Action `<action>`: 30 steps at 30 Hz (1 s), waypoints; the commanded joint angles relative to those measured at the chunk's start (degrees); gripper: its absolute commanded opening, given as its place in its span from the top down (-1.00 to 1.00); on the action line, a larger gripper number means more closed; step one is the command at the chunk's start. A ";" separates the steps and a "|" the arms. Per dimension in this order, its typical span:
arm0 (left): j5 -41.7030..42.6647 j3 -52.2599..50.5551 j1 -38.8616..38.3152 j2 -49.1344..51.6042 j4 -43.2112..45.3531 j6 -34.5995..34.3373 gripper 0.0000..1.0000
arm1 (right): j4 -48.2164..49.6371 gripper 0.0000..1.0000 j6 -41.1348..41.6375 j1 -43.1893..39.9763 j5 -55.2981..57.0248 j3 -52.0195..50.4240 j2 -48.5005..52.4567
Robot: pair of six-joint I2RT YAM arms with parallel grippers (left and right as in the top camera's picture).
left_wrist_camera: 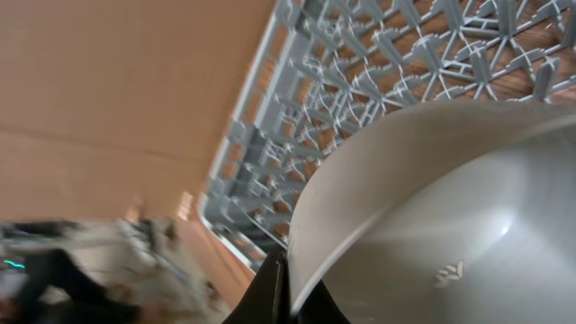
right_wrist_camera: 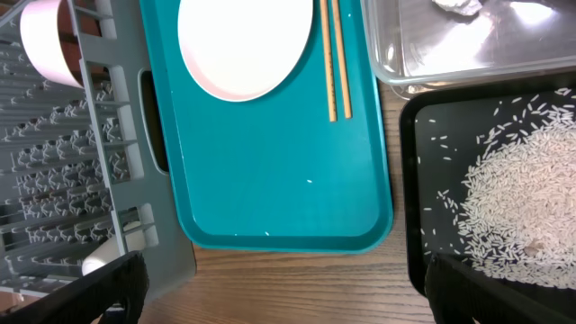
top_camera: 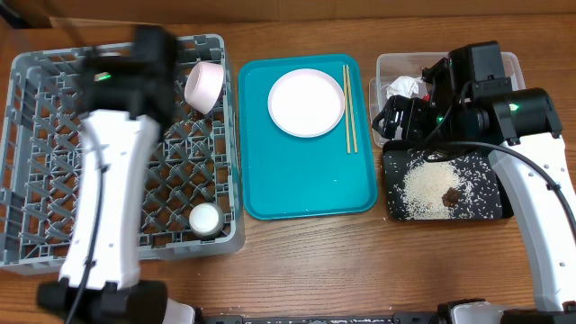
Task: Sort waste into correct bins and load items into the dishwasher
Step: 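Lift the pale green bowl and carry it over the dish rack, then lower the pale green bowl into the rack and open the left gripper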
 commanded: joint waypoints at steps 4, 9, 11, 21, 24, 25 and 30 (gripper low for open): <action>-18.34 0.22 -12.44 6.08 -2.40 -5.46 0.92 | 0.09 -1.00 -0.42 -0.04 0.22 0.76 -0.33; -19.74 0.22 -15.23 12.66 -3.26 -8.44 0.92 | 0.09 -1.00 -0.42 -0.04 0.22 0.76 -0.33; -19.52 0.11 -15.21 15.21 -3.26 -9.64 0.92 | 0.09 -1.00 -0.42 -0.04 0.22 0.76 -0.33; -17.55 0.00 -15.23 19.12 -3.26 -11.63 0.92 | 0.09 -1.00 -0.42 -0.04 0.22 0.76 -0.33; -16.50 0.00 -15.23 19.02 -3.26 -11.34 0.92 | 0.11 -1.00 -0.42 -0.04 0.22 0.76 -0.33; -15.45 0.00 -15.30 18.80 -3.26 -11.32 0.92 | 0.11 -1.00 -0.42 -0.04 0.22 0.76 -0.33; -8.96 0.00 -15.72 15.28 -3.26 -11.19 0.92 | 0.09 -0.99 -0.42 -0.04 0.22 0.76 -0.33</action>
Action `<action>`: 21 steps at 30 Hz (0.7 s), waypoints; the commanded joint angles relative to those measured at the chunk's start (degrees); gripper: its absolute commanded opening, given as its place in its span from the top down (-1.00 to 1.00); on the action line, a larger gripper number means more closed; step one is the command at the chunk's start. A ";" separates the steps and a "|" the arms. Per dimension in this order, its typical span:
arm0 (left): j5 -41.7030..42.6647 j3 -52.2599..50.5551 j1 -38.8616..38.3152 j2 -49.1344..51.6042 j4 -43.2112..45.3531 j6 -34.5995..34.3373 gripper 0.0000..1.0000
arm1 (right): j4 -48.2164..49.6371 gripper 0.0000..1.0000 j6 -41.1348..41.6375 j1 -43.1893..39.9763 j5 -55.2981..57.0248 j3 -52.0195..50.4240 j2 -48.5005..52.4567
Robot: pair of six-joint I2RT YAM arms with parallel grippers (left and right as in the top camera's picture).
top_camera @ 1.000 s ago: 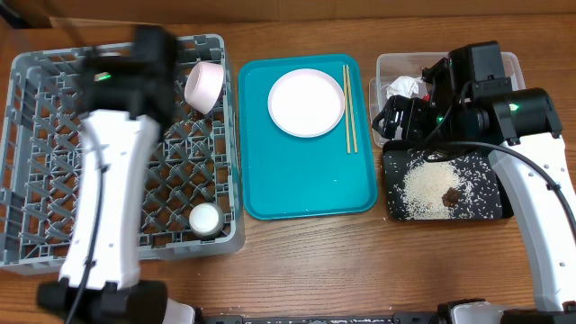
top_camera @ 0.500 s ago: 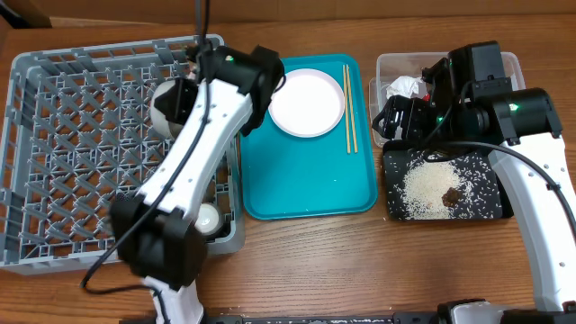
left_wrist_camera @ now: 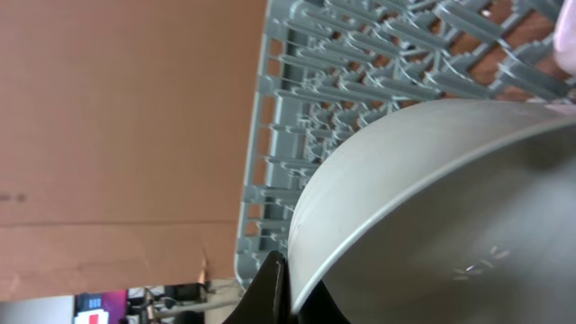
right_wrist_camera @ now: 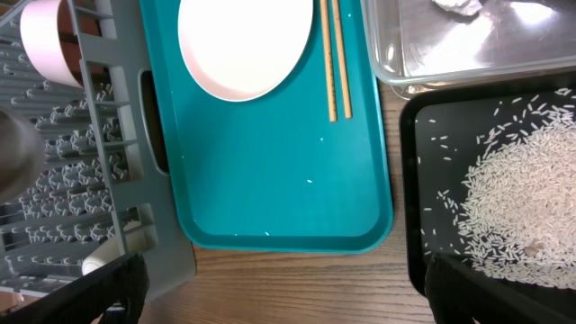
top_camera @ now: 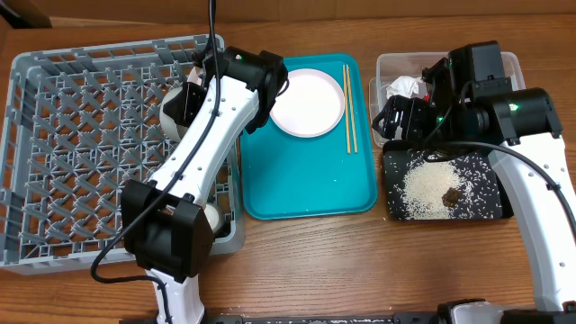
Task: Sort waste into correct bins and load items into the dishwasher
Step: 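Lower the pale green bowl into the rack and open the left gripper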
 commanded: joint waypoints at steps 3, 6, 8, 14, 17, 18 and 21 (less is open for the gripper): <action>8.07 0.22 0.33 -8.55 -0.17 -1.49 0.92 | 0.09 -1.00 -0.44 -0.04 0.20 0.76 -0.33; 12.17 0.22 1.92 -13.35 -0.17 -1.68 0.92 | 0.09 -1.00 -0.44 -0.04 0.20 0.76 -0.33; 15.23 0.09 3.45 -16.83 -0.17 -1.62 0.92 | 0.11 -1.00 -0.44 -0.04 0.17 0.76 -0.33; 16.52 -10.23 10.78 -30.34 -0.15 -2.91 0.92 | 0.09 -1.00 -0.44 -0.04 0.20 0.76 -0.33; 17.03 -17.79 14.71 -37.48 2.95 -2.71 0.92 | 0.09 -1.00 -0.44 -0.04 0.20 0.76 -0.33; 17.11 -19.21 14.78 -38.64 4.92 -1.11 0.92 | 0.11 -1.00 -0.44 -0.04 0.20 0.76 -0.33; 16.50 -21.18 13.77 -39.60 9.68 3.10 0.92 | 0.09 -1.00 -0.44 -0.04 0.20 0.76 -0.33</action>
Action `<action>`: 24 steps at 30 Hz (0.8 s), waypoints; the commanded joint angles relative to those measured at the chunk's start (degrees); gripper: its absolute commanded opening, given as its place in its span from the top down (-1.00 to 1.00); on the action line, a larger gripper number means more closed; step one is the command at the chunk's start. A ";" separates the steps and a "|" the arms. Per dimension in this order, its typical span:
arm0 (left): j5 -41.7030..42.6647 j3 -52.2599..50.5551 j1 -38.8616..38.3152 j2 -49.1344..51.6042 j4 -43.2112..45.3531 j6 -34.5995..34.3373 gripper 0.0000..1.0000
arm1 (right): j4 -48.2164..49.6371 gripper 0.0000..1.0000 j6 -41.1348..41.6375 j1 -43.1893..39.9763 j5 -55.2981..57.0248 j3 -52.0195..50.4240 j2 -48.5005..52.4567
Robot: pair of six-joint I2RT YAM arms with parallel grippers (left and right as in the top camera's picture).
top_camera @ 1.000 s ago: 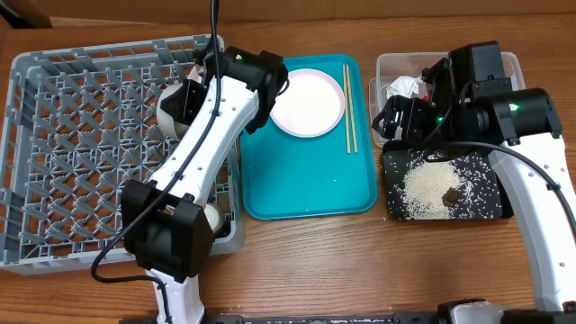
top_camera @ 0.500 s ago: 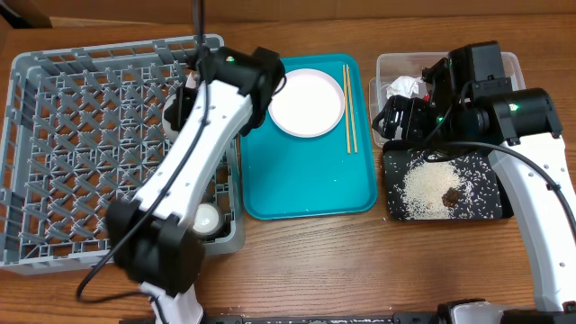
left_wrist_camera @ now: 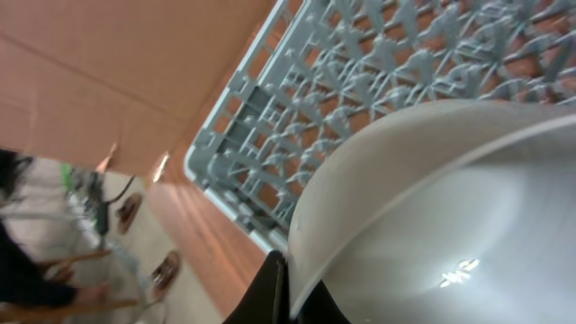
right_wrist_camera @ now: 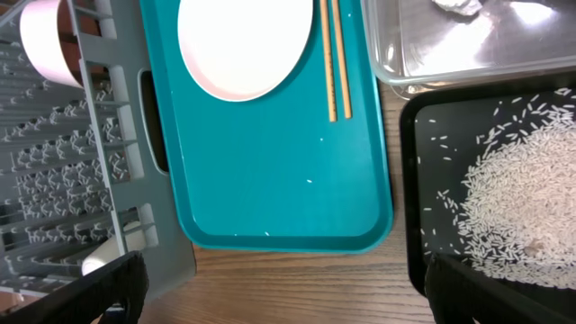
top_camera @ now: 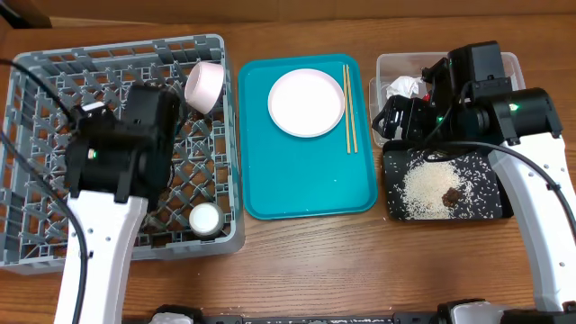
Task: Sort waste into correct bins and load items into the dishwasher
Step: 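Lower the pale green bowl into the rack and open the left gripper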
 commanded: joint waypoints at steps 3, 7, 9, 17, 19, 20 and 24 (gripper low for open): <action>-2.95 -2.19 -2.40 0.39 5.99 4.20 0.92 | 0.13 -1.00 -0.42 -0.04 0.22 0.76 -0.33; -10.27 -2.19 -4.24 6.08 6.47 4.35 0.92 | 0.13 -1.00 -0.42 -0.04 0.22 0.76 -0.33; -14.53 -2.19 -5.03 10.10 5.05 4.22 0.92 | 0.13 -0.99 -0.42 -0.04 0.22 0.76 -0.33; -17.84 -2.19 -7.06 24.59 0.20 -4.81 0.92 | 0.13 -1.00 -0.42 -0.04 0.22 0.76 -0.33; -17.86 -2.19 -8.00 26.40 0.37 -5.84 0.92 | 0.13 -1.00 -0.42 -0.04 0.22 0.76 -0.33; -17.86 -2.19 -8.44 27.04 0.66 -5.81 0.93 | 0.13 -1.00 -0.42 -0.04 0.22 0.76 -0.33; -18.36 -2.19 -10.69 28.87 3.26 -5.77 0.92 | 0.13 -1.00 -0.42 -0.04 0.22 0.76 -0.33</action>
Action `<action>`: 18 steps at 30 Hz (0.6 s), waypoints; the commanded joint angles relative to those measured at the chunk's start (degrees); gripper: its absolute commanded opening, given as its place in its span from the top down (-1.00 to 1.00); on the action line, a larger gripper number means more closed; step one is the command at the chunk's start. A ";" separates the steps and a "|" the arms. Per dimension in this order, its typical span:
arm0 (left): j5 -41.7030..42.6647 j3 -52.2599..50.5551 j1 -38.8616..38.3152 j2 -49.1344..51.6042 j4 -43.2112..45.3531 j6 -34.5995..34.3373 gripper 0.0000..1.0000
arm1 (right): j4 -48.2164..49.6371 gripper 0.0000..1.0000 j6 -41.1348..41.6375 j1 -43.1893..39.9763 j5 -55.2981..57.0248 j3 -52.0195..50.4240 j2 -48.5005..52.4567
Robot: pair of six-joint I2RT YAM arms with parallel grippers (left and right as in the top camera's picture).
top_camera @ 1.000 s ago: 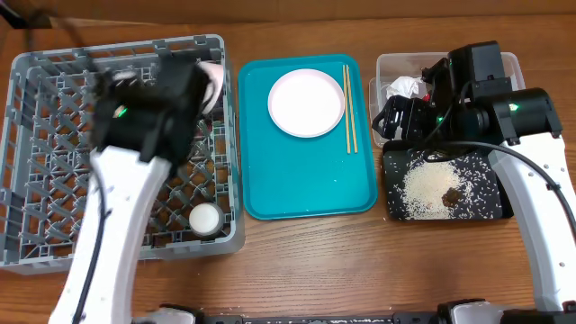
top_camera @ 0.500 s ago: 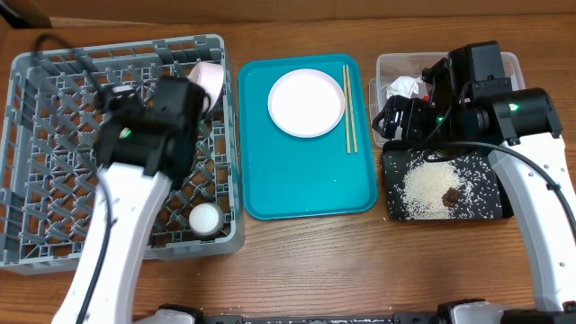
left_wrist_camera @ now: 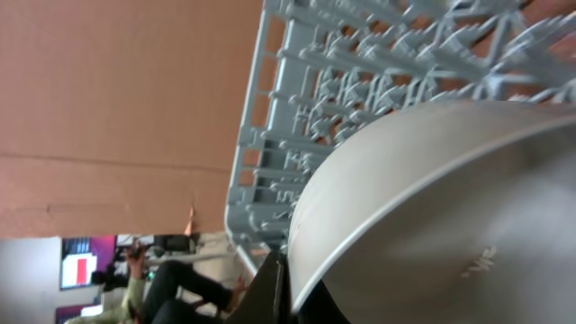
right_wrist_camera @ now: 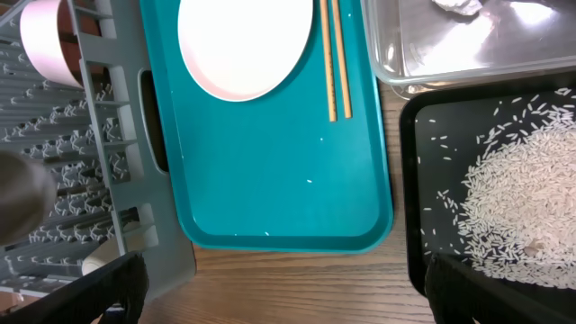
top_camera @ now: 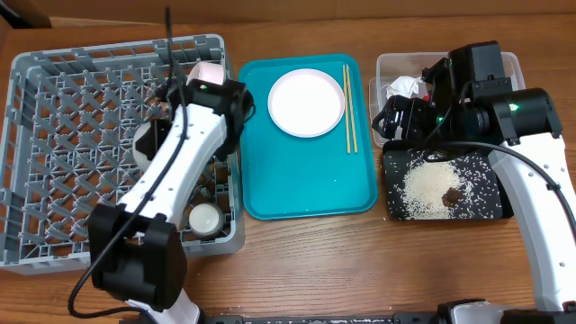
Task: Sort waste into correct bins and load items into the dishwasher
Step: 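Lower the pale green bowl into the rack and open the left gripper, then move the left gripper to the edge of the white plate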
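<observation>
My left gripper [left_wrist_camera: 286, 270] is shut on the rim of a pale grey-white bowl [left_wrist_camera: 432, 216], which fills most of the left wrist view. Overhead, the bowl [top_camera: 144, 146] hangs over the right half of the grey dish rack [top_camera: 54, 135], just below a pink cup [top_camera: 205, 79] lying in the rack. A white plate [top_camera: 306, 102] and wooden chopsticks [top_camera: 347, 94] lie on the teal tray [top_camera: 306, 189]. My right gripper [right_wrist_camera: 288, 292] is open and empty, held high between the tray and the bins.
A small white cup [top_camera: 204, 218] stands in the rack's front right corner. At the right, a clear bin [top_camera: 389, 65] holds crumpled paper, and a black bin [top_camera: 486, 202] holds spilled rice and a brown scrap. Bare wooden table lies along the front.
My left arm has swung from the rack's middle to its right side near the pink cup, with the bowl still gripped. The right arm, plate and chopsticks have not moved.
The bowl stayed gripped by its rim throughout. My left wrist was over the rack's back left, then at its back right edge by the tray, then over its middle, and now over its right half. The right arm stayed open above the bins.
</observation>
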 commanded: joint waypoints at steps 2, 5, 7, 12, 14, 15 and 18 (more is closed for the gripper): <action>-3.65 -0.17 -2.75 1.84 3.56 -2.69 0.92 | 0.11 -1.00 -0.42 -0.04 0.22 0.76 -0.33; -3.72 -0.17 -3.69 2.08 7.48 0.00 0.92 | 0.11 -1.00 -0.42 -0.04 0.22 0.76 -0.33; -3.76 -0.17 -3.67 2.08 9.55 2.47 0.92 | 0.11 -1.00 -0.42 -0.04 0.22 0.76 -0.33; -5.18 -0.17 -2.45 2.14 12.55 5.27 0.92 | 0.11 -1.00 -0.42 -0.04 0.22 0.76 -0.33; -5.46 -0.17 -2.47 2.14 12.55 5.60 0.92 | 0.11 -1.00 -0.42 -0.04 0.22 0.76 -0.33; -5.46 -0.17 -2.45 2.14 12.57 6.43 0.92 | 0.11 -1.00 -0.42 -0.04 0.22 0.76 -0.33; -6.14 -0.17 -2.47 2.19 12.55 8.31 0.92 | 0.11 -1.00 -0.42 -0.04 0.22 0.76 -0.33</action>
